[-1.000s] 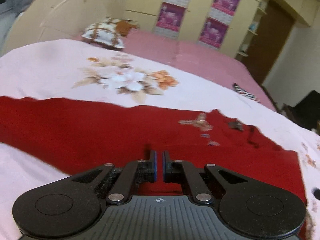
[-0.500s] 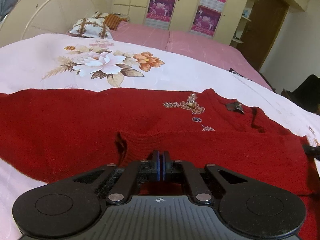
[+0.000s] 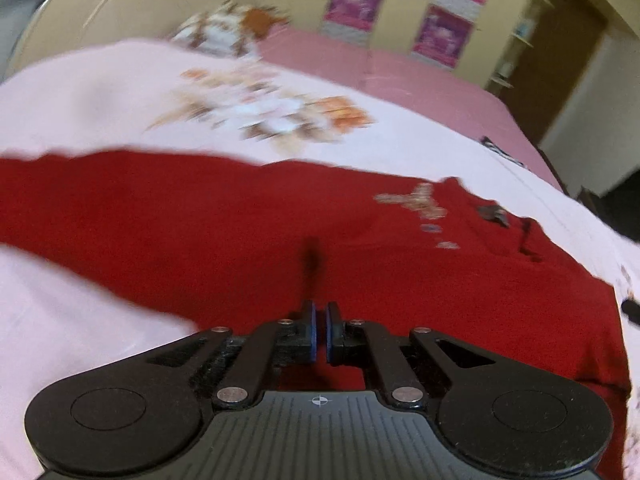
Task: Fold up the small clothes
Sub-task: 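Lift and fold the held sleeve across the sweater body with the left tool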
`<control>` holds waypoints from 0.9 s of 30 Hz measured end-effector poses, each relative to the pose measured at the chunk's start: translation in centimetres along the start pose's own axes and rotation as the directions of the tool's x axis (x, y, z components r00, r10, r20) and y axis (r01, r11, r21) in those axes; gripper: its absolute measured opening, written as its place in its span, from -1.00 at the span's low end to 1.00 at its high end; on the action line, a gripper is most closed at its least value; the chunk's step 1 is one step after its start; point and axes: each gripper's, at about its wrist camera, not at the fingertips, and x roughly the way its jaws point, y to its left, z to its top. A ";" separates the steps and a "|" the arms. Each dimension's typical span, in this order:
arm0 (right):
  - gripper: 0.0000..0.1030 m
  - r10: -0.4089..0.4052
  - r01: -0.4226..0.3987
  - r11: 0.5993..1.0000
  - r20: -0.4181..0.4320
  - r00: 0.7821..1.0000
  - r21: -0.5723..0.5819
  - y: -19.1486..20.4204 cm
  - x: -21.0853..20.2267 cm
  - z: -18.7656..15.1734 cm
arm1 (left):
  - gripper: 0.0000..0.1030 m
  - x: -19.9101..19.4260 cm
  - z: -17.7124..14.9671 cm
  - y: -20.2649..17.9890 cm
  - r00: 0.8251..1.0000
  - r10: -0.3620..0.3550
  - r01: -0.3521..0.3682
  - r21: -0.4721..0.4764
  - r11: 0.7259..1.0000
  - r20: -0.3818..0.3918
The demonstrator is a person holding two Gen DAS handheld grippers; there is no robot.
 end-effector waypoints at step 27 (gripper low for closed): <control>-0.32 0.287 -0.312 0.925 -0.138 0.948 -0.219 24.4 1.3 -4.5 | 0.21 -1.3 2.5 30.8 0.951 0.175 0.021 -0.617 0.787 0.255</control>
